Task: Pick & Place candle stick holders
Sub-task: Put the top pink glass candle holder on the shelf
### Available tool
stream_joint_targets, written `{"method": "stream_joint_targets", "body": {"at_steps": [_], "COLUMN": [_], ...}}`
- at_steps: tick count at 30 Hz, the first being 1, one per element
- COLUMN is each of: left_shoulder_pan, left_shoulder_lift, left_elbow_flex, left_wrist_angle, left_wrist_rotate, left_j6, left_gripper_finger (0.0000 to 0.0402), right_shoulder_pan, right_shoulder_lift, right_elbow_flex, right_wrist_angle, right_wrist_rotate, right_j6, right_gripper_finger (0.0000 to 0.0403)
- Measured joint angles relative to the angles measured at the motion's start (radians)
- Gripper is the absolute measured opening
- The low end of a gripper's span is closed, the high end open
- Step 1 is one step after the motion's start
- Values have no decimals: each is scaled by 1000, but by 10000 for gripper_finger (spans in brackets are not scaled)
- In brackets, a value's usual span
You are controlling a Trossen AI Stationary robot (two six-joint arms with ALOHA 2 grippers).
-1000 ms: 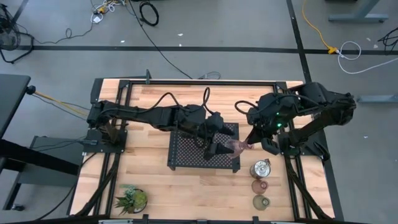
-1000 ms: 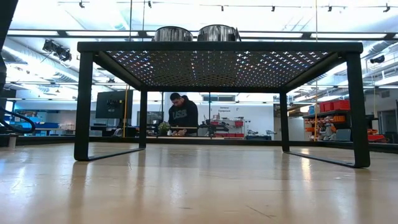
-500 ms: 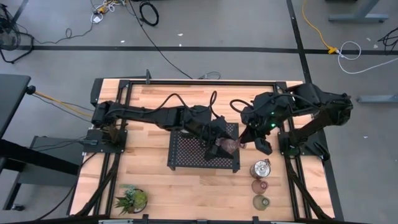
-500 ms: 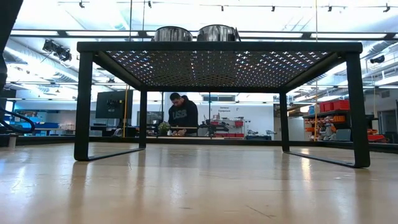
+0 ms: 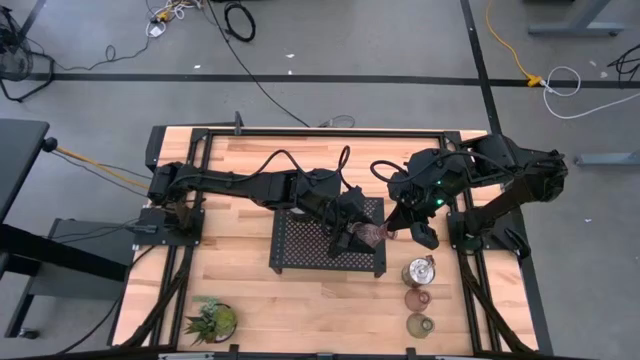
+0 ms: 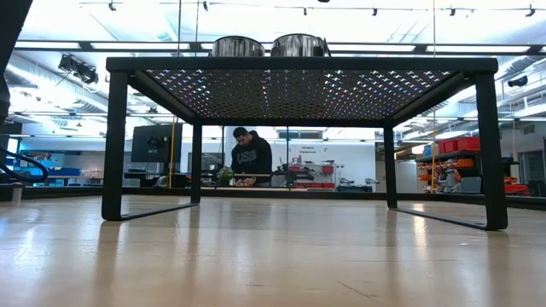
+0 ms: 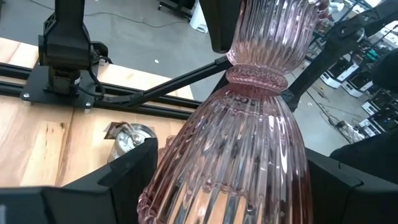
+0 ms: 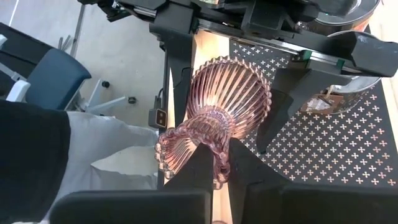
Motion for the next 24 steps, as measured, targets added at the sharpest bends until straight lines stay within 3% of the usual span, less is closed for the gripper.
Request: {"method": "stream_joint_targets", "body": {"at_steps": [7,17,24], "left_shoulder_pan": [-1,3,4], "left_shoulder_lift": [-2,-30,-63], "left_elbow_flex": [6,8,13], "left_wrist_angle": [4,2,-28], "left_wrist_rotate": [-32,-95,-131], "left_j6": [18,24,25], "left_gripper_finger": [304,304,304], "right_shoulder_pan": [-2,-12,-20], "right_shoulder_lift": [-1,-32,-92], "right_elbow_flex": [0,1,0], "right_wrist_angle": [3,5,-8], "right_wrist_rotate": [-23,-10,20], "right_j6": [-1,-28,-26], "right_gripper_finger": [56,52,77]}}
